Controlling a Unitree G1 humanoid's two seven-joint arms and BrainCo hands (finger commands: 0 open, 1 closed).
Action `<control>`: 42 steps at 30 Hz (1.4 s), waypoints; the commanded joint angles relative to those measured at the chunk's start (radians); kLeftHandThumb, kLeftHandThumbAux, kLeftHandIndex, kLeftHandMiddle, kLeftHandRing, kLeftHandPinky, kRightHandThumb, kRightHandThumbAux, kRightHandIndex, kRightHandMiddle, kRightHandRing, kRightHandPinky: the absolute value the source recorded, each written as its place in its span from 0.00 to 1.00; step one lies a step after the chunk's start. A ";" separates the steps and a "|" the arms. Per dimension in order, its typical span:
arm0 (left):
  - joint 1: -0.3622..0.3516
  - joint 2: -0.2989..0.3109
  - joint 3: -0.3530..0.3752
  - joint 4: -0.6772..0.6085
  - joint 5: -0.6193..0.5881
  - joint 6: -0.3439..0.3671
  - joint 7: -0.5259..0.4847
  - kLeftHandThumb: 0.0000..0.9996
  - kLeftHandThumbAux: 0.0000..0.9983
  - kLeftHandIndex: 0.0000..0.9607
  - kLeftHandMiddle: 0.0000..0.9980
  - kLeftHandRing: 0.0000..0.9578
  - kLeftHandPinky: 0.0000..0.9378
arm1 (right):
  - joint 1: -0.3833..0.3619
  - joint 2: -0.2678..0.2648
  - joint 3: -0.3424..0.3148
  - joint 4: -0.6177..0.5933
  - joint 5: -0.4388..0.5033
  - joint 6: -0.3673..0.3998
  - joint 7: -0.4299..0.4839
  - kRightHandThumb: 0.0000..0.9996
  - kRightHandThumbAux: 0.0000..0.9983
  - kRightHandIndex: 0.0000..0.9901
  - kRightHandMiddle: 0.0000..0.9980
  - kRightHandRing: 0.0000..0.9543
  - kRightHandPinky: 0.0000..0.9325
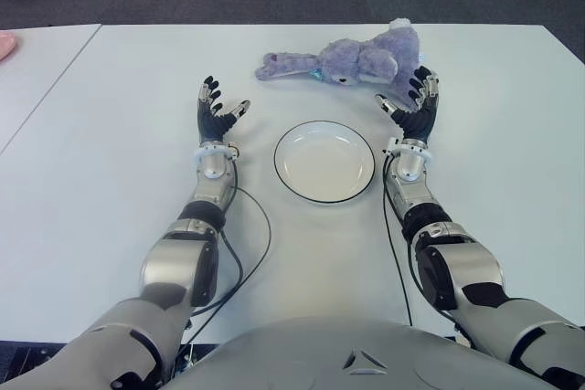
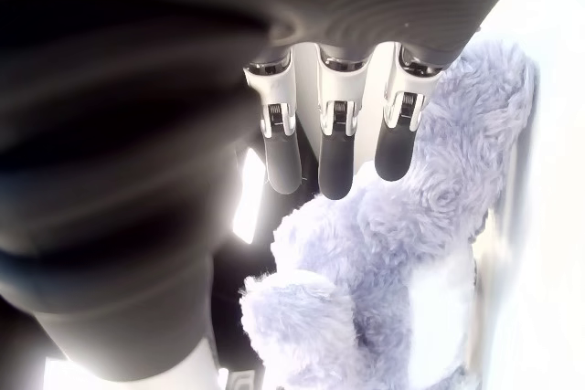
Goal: Put the doll into the plate.
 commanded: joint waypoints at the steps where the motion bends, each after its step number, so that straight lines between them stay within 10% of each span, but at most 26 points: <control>1: 0.270 -0.100 -0.060 0.179 0.070 0.032 0.032 0.12 0.84 0.10 0.13 0.13 0.16 | 0.381 0.098 0.031 0.218 -0.043 0.010 -0.002 0.11 0.95 0.14 0.16 0.17 0.18; 22: 0.277 -0.107 -0.056 0.177 0.063 0.022 0.024 0.14 0.85 0.10 0.13 0.13 0.17 | 0.363 0.080 0.014 0.193 -0.027 -0.036 0.015 0.14 0.91 0.12 0.13 0.13 0.14; 42: 0.277 -0.116 -0.064 0.180 0.057 0.029 0.032 0.12 0.85 0.09 0.12 0.12 0.16 | 0.154 -0.007 -0.015 0.168 -0.023 -0.035 0.058 0.10 0.87 0.11 0.13 0.13 0.16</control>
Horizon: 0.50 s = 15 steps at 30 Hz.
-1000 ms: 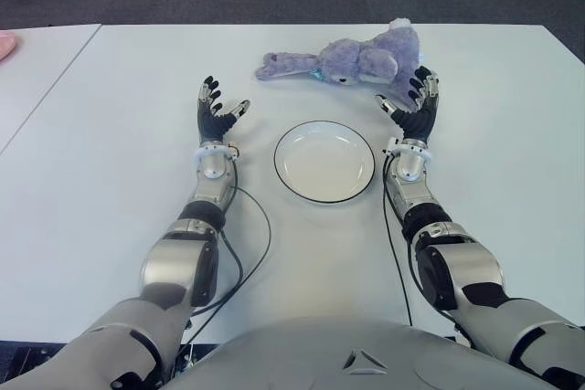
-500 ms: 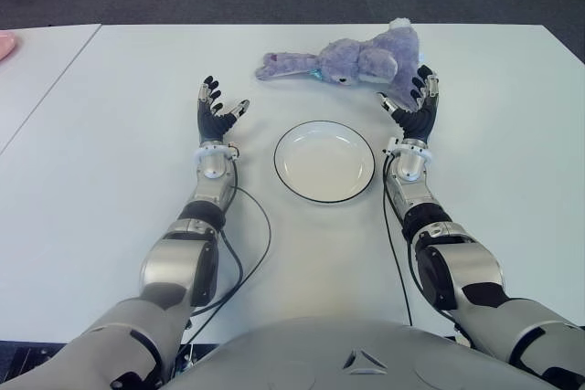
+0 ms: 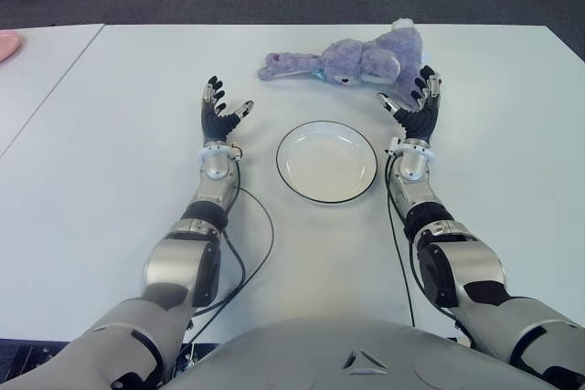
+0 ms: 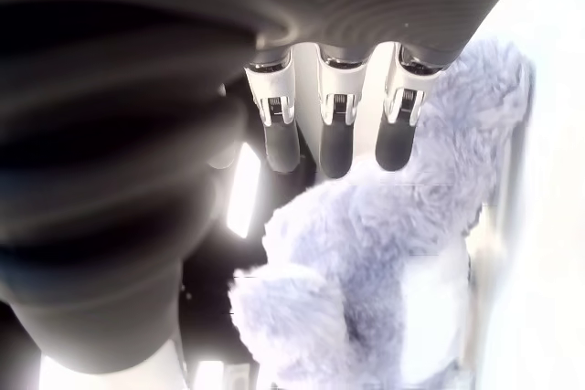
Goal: Put the doll into the plate.
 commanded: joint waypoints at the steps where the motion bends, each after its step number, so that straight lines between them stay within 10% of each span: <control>1: 0.279 -0.101 -0.042 0.180 0.055 0.029 0.034 0.13 0.86 0.10 0.12 0.13 0.16 | 0.167 0.019 0.008 0.135 -0.028 -0.033 0.012 0.10 0.86 0.11 0.12 0.13 0.16; 15: 0.272 -0.109 -0.042 0.185 0.046 0.036 0.029 0.14 0.84 0.09 0.11 0.12 0.15 | 0.044 -0.050 0.030 0.174 -0.057 0.026 0.036 0.08 0.78 0.11 0.10 0.11 0.13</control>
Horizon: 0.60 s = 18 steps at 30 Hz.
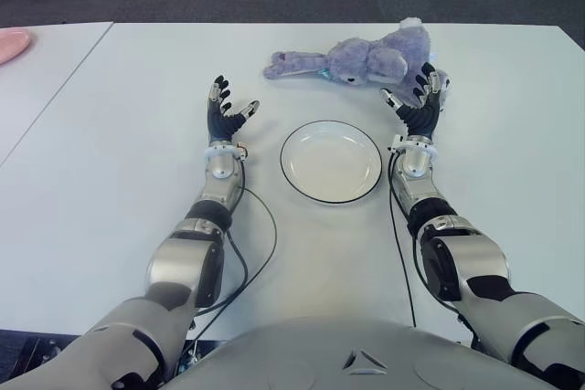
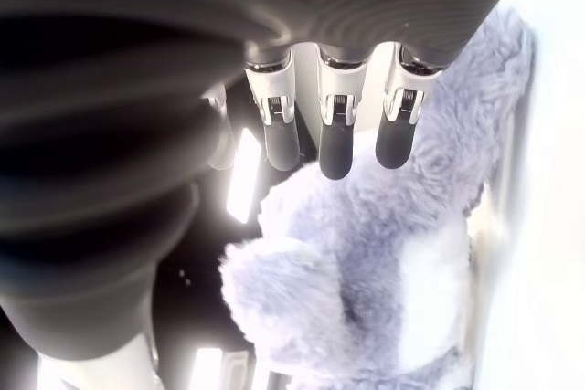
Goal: Put the doll into the plate.
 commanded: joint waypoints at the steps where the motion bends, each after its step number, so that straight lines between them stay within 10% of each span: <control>1: 0.274 -0.095 -0.032 0.186 0.045 0.037 0.019 0.14 0.83 0.09 0.11 0.12 0.16 | 0.075 -0.038 0.030 0.115 -0.056 0.045 0.035 0.09 0.77 0.11 0.10 0.11 0.13; 18: 0.272 -0.101 -0.023 0.192 0.036 0.043 0.004 0.14 0.79 0.09 0.11 0.12 0.16 | -0.043 -0.170 0.091 0.150 -0.134 0.165 0.180 0.12 0.71 0.15 0.09 0.07 0.05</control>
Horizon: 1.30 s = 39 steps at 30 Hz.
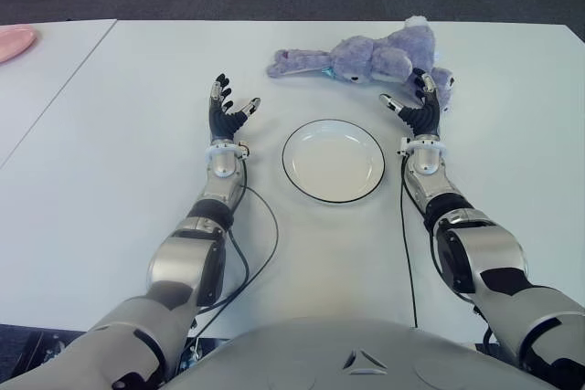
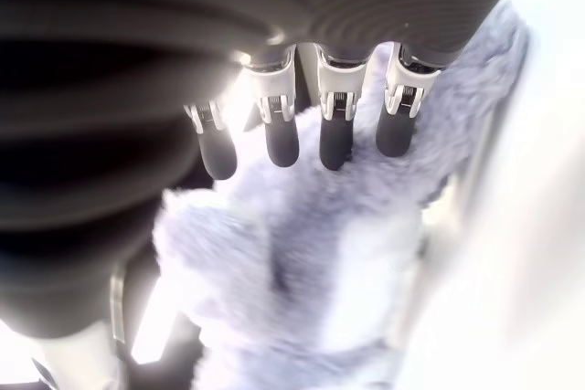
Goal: Put the doll into the plate.
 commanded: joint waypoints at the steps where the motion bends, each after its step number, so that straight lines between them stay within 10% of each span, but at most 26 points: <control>1: 0.280 -0.095 -0.022 0.192 0.035 0.046 0.001 0.14 0.80 0.09 0.11 0.12 0.16 | -0.008 -0.055 0.028 0.059 -0.039 0.088 0.094 0.12 0.71 0.15 0.09 0.06 0.05; 39: 0.269 -0.107 -0.001 0.201 0.014 0.050 -0.031 0.05 0.87 0.11 0.11 0.11 0.17 | -0.092 -0.216 0.104 0.061 -0.141 0.126 0.139 0.15 0.73 0.19 0.06 0.03 0.05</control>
